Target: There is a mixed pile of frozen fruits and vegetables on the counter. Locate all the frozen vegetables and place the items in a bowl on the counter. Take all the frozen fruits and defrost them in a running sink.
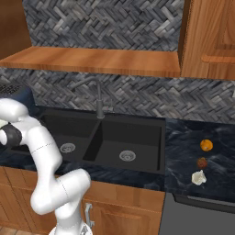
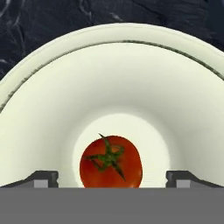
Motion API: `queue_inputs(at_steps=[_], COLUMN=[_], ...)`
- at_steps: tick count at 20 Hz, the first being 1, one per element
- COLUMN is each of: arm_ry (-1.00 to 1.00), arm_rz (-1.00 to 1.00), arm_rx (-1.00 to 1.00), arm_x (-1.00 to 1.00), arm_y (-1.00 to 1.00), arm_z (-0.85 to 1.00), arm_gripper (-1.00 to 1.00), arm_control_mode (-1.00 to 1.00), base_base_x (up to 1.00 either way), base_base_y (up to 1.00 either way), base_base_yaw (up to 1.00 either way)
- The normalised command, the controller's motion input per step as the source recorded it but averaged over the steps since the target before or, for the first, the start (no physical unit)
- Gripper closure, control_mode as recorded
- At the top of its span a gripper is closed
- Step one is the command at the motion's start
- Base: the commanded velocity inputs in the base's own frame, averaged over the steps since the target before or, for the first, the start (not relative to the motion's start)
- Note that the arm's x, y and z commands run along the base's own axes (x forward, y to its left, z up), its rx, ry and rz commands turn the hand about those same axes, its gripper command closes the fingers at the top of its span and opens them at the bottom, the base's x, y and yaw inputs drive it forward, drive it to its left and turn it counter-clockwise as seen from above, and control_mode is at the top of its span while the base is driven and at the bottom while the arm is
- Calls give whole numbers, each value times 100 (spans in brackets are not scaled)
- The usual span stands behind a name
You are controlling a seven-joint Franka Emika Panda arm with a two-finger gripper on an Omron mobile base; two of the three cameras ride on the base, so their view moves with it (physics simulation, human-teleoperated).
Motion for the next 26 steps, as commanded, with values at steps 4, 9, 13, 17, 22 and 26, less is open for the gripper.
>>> queue_inputs(at_steps=[4, 9, 13, 17, 22, 26], arm_ry=[-3, -2, 0, 0, 0, -1], arm_rz=[0, 0, 0, 0, 0, 0], arm_rx=[-4, -3, 0, 0, 0, 0], arm_x=[-14, -26, -36, -38, -42, -44], arm_y=[-31, -43, -49, -54, -60, -60], arm_z=[27, 21, 6, 7, 4, 5], arm_gripper=[-100, -100, -100, -100, -100, -100], arm_control_mode=[-100, -100, -100, -100, -100, -100], base_base_x=[0, 0, 0, 0, 0, 0], base_base_y=[0, 0, 0, 0, 0, 0], base_base_yaw=[0, 0, 0, 0, 0, 0])
